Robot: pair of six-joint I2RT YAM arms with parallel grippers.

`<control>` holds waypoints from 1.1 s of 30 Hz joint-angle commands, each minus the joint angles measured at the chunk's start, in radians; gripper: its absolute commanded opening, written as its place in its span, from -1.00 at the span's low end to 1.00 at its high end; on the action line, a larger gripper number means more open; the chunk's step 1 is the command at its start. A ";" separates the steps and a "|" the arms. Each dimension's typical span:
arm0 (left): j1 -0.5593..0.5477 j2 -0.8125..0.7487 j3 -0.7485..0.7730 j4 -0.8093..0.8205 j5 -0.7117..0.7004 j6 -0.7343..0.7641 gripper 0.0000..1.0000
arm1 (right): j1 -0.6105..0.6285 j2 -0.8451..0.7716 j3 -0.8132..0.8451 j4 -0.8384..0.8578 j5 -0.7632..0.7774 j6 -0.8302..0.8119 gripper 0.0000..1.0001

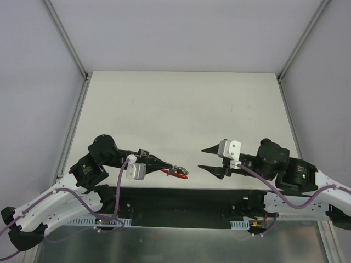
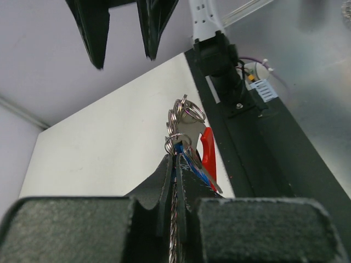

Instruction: Remove the keys from the keyring

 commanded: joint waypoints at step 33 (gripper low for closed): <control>-0.008 0.023 0.122 -0.073 -0.262 0.425 -1.00 | 0.009 0.243 0.007 0.173 0.225 0.125 0.18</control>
